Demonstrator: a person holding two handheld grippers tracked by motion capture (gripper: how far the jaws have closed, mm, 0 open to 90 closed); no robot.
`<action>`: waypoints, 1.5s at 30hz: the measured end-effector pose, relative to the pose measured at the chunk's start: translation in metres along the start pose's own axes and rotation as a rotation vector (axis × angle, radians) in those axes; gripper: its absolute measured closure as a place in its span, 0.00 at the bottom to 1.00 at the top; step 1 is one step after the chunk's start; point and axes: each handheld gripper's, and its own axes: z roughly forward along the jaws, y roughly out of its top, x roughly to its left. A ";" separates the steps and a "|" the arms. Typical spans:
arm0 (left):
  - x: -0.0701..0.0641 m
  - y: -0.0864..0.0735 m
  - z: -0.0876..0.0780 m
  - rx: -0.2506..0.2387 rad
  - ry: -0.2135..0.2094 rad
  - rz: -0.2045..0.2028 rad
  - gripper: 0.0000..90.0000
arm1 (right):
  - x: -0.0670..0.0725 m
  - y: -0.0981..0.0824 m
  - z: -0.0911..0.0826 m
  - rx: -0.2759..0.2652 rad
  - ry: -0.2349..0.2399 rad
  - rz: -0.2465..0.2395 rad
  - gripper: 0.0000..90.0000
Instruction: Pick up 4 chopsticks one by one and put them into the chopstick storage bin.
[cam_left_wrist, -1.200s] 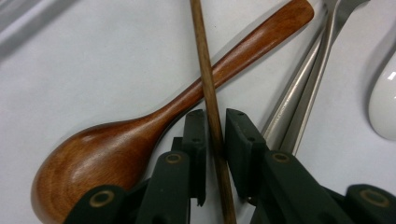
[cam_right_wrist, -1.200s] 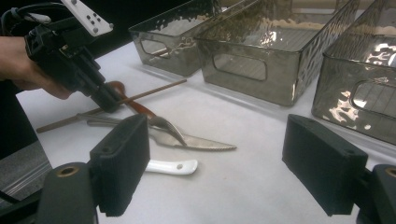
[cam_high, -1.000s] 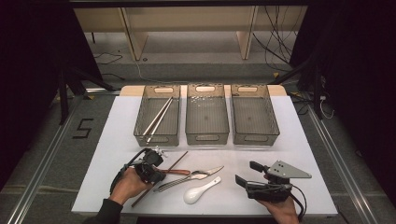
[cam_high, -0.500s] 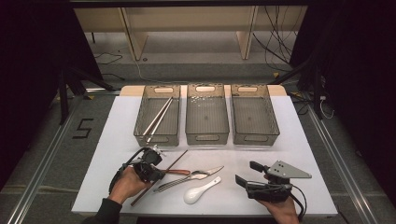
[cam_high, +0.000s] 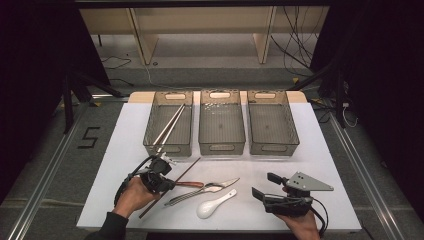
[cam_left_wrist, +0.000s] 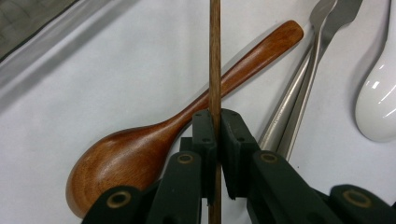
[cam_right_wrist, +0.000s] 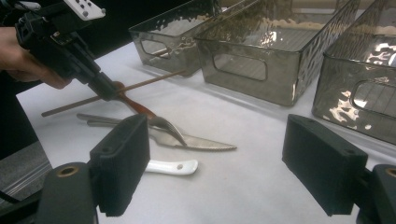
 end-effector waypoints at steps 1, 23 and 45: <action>0.000 0.000 -0.001 0.001 -0.001 0.004 0.94 | 0.000 0.000 0.000 0.000 0.000 -0.001 0.26; -0.002 0.007 -0.018 -0.063 -0.001 0.020 0.94 | 0.000 0.000 0.000 0.003 -0.001 -0.001 0.26; 0.004 0.019 -0.043 -0.154 0.000 0.018 0.94 | 0.000 0.000 0.001 0.003 -0.003 0.001 0.26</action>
